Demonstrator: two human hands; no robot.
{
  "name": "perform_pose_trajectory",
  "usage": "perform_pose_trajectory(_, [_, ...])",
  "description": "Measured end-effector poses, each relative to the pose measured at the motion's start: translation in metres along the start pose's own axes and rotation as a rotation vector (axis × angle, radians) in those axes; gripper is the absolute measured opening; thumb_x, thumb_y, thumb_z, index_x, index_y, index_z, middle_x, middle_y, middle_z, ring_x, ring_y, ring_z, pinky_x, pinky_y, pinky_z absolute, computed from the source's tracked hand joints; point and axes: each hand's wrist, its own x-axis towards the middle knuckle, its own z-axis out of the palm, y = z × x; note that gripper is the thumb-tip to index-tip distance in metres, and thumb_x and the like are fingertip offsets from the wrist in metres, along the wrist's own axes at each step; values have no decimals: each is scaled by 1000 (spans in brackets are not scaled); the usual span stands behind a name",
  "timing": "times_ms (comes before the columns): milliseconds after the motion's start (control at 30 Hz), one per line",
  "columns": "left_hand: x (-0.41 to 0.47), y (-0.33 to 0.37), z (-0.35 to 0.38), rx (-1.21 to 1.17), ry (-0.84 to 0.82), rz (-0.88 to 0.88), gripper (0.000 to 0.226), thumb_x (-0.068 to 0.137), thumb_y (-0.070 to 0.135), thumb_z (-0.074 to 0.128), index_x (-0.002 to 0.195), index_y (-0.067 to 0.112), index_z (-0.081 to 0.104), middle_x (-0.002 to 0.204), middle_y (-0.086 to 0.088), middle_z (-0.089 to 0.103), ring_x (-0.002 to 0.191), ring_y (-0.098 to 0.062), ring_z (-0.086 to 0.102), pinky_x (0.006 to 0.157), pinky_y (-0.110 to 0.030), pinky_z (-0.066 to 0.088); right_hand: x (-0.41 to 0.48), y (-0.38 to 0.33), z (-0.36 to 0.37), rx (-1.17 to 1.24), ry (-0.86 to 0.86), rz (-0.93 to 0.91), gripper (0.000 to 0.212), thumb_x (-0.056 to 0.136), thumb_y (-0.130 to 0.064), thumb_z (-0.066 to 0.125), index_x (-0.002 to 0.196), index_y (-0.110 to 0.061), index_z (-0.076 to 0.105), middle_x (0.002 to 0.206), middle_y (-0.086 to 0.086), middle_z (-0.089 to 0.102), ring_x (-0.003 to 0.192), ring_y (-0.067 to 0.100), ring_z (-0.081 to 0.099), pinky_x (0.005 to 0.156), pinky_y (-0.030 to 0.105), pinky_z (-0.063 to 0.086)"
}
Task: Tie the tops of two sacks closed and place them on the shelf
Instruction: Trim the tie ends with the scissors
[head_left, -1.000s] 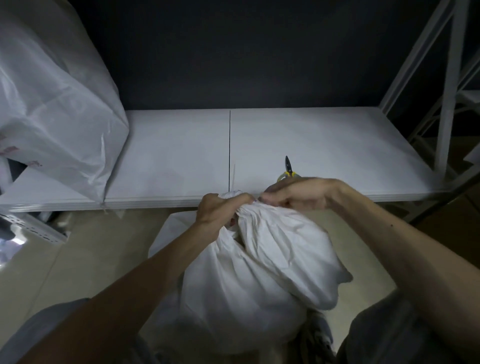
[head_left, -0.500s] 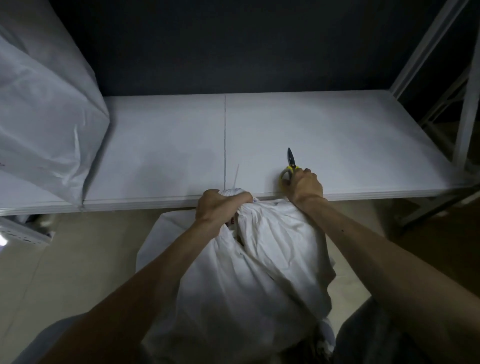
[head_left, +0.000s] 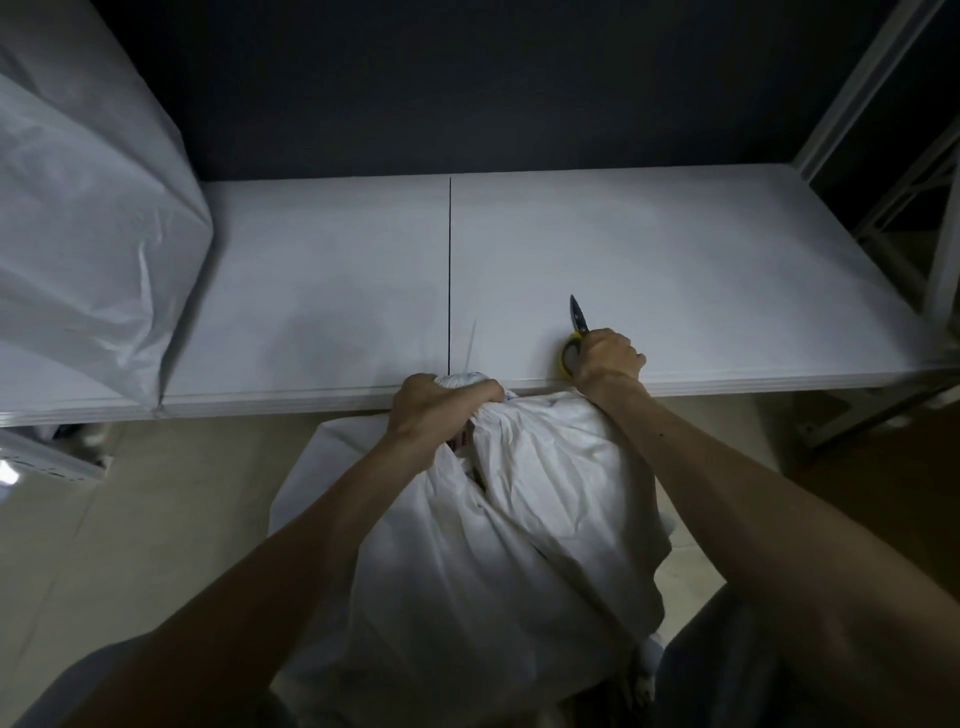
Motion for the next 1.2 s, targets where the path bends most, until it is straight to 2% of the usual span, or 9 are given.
perform_pose_trajectory(167, [-18, 8, -10, -10, -52, 8, 51, 42, 44, 82, 81, 11, 80, 76, -3, 76, 65, -14, 70, 57, -23, 51, -6, -7, -39, 333, -209, -37, 18, 94, -27, 55, 93, -9, 51, 99, 14, 58, 92, 27, 56, 72, 32, 44])
perform_pose_trajectory(233, [-30, 11, -16, -14, -90, 17, 50, 48, 38, 83, 85, 5, 79, 74, -6, 72, 64, -17, 66, 58, -25, 49, -12, -6, -62, 499, -389, -6, 9, 91, -10, 55, 85, -5, 51, 91, 18, 63, 80, 29, 62, 61, 29, 44])
perform_pose_trajectory(467, [-67, 6, -41, -16, -160, 43, 55, 47, 34, 83, 87, -3, 75, 75, -14, 69, 67, -23, 65, 59, -32, 48, -72, -5, -110, 841, -920, -76, 9, 90, -4, 61, 86, -3, 70, 90, 9, 69, 62, 10, 66, 60, 18, 45])
perform_pose_trajectory(567, [-73, 2, -51, -12, -125, 40, 59, 42, 40, 84, 88, 2, 77, 79, -10, 75, 71, -24, 71, 59, -29, 50, -96, -13, -124, 957, -936, -90, 17, 86, -18, 70, 70, -11, 72, 75, 4, 64, 60, 10, 62, 59, 20, 47])
perform_pose_trajectory(667, [-75, 1, -57, -18, -133, 56, 60, 41, 41, 85, 87, 3, 78, 84, -13, 76, 70, -22, 70, 60, -30, 50, -111, -20, -131, 922, -880, -165, 36, 72, -40, 76, 81, -8, 63, 74, 6, 60, 66, 16, 56, 69, 26, 44])
perform_pose_trajectory(800, [-74, 4, -61, -19, -139, 72, 51, 43, 42, 84, 82, 7, 79, 89, -11, 77, 78, -21, 72, 65, -29, 51, -118, -21, -126, 753, -701, -335, 11, 85, -8, 72, 81, -1, 65, 85, 15, 71, 91, 29, 70, 90, 35, 55])
perform_pose_trajectory(900, [-70, 4, -62, -9, -121, 76, 52, 44, 45, 84, 83, 12, 80, 95, -6, 77, 90, -20, 73, 67, -28, 50, -120, -21, -121, 798, -608, -353, 16, 87, -5, 70, 93, 3, 58, 74, 8, 71, 78, 24, 72, 89, 38, 56])
perform_pose_trajectory(1000, [-65, 4, -62, -9, -125, 73, 53, 42, 47, 85, 83, 13, 80, 97, -6, 77, 93, -21, 73, 69, -29, 51, -120, -18, -125, 672, -508, -481, 33, 86, -33, 72, 86, -6, 53, 65, 3, 56, 57, 7, 56, 74, 31, 46])
perform_pose_trajectory(1200, [-61, 5, -63, -7, -115, 73, 58, 42, 48, 85, 86, 12, 79, 97, -5, 77, 94, -19, 73, 68, -28, 50, -126, -6, -133, 419, -528, -522, 68, 64, -82, 53, 80, -16, 53, 72, -2, 52, 71, 18, 48, 76, 31, 37])
